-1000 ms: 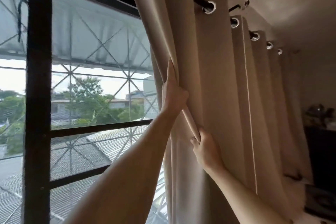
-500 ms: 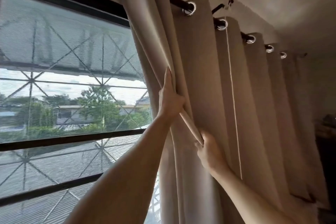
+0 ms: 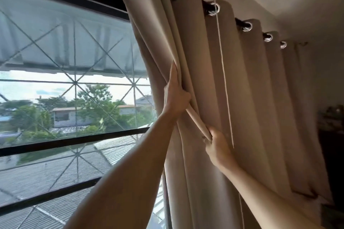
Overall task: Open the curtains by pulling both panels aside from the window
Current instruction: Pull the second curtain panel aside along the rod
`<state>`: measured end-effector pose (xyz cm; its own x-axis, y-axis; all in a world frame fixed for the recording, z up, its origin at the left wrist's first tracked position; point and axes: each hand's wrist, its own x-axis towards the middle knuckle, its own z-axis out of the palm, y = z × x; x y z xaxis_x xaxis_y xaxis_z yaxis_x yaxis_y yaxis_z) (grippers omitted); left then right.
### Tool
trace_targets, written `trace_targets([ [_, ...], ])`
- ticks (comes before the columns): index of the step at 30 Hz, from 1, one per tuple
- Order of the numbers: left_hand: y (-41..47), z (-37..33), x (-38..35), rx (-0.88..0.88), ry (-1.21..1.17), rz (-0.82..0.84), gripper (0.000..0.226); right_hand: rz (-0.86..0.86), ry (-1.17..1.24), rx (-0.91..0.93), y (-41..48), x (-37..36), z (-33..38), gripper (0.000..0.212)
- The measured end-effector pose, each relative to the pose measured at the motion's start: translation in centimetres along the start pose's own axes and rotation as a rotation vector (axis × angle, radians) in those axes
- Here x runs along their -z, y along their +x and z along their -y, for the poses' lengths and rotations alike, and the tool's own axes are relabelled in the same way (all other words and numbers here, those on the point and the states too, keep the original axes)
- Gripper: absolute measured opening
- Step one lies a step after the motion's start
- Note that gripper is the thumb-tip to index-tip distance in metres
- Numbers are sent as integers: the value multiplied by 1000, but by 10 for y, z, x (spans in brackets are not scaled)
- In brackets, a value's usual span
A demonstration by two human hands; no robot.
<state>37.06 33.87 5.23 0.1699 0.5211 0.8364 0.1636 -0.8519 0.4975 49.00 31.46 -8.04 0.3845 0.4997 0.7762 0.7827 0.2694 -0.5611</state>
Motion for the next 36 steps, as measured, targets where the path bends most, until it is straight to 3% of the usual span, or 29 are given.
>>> trace_targets([
  [10,31,11,-58,-99,-131,64,103,-82,-68,-73,38,19,-49,22],
  [15,43,15,-88,-108,-195,87,103,-82,-66,-28,51,32,-71,36],
  [24,59,22,-136,-47,-194,130,97,-68,-41,-16,80,42,-120,35],
  [36,86,14,-210,-57,-65,39,86,-30,-52,44,127,69,-180,28],
])
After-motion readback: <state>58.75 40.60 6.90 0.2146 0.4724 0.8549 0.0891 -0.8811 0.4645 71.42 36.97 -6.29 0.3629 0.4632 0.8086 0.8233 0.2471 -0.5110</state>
